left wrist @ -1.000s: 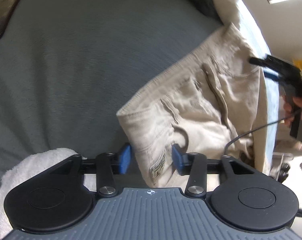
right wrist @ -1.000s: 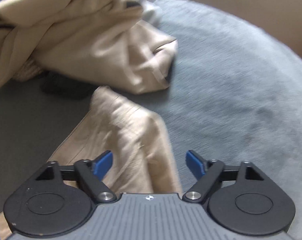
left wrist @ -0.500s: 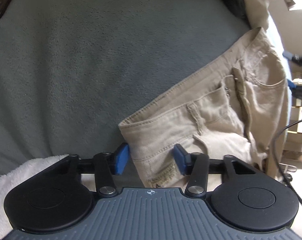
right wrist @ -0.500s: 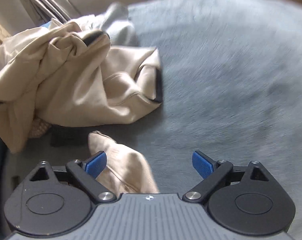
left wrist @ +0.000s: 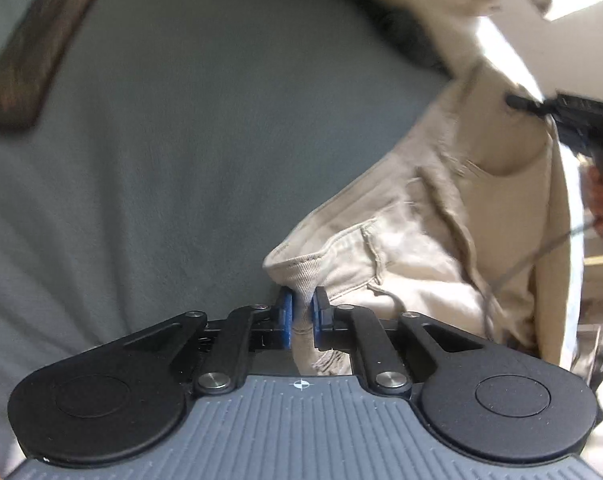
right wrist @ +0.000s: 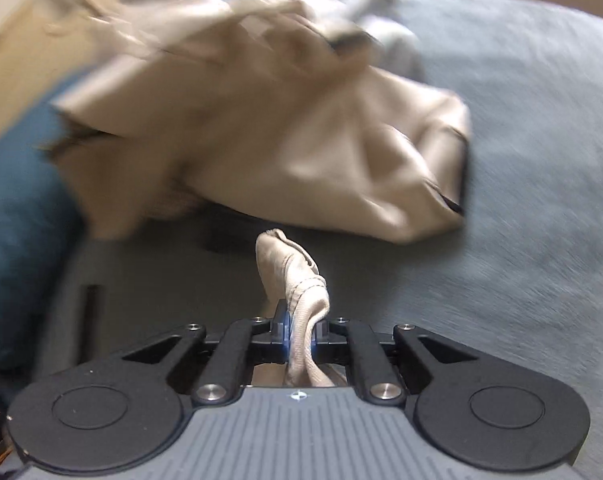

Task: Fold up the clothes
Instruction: 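Lower the trousers onto the bedspread and open both grippers, then move both grippers over the laid trousers toward the waistband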

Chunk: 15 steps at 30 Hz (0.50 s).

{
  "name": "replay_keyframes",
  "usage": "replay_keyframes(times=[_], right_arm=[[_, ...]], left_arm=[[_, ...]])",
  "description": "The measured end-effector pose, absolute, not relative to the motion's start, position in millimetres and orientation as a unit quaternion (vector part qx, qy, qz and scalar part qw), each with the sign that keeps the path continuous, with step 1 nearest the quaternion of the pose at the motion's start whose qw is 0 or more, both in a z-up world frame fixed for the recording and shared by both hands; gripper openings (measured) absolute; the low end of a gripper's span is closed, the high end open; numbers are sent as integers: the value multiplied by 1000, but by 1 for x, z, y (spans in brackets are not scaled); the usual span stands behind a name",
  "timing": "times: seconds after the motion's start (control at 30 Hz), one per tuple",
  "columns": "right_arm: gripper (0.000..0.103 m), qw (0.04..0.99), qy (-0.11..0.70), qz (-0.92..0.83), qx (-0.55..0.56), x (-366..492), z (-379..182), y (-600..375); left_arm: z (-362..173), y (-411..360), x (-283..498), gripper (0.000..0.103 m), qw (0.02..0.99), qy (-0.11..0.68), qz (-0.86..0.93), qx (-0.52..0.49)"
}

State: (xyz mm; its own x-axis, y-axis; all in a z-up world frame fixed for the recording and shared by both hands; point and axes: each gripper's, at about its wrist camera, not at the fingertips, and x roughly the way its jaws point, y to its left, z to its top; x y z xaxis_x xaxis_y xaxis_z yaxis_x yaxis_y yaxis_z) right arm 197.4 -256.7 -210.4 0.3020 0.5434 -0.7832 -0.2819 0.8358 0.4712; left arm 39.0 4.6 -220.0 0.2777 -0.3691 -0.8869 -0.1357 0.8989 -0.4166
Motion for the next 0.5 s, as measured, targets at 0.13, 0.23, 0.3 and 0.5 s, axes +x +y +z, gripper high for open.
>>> replay_keyframes(times=[0.13, 0.23, 0.3, 0.5], right_arm=[[9, 798, 486, 331, 130, 197, -175, -236], [9, 801, 459, 362, 130, 211, -171, -211], [11, 808, 456, 358, 104, 220, -184, -193], [61, 813, 530, 171, -171, 233, -246, -135]], left_arm=[[-194, 18, 36, 7, 801, 567, -68, -180], [-214, 36, 41, 7, 781, 596, -18, -187], [-230, 48, 45, 13, 761, 619, 18, -193], [-272, 86, 57, 28, 708, 664, 118, -209]])
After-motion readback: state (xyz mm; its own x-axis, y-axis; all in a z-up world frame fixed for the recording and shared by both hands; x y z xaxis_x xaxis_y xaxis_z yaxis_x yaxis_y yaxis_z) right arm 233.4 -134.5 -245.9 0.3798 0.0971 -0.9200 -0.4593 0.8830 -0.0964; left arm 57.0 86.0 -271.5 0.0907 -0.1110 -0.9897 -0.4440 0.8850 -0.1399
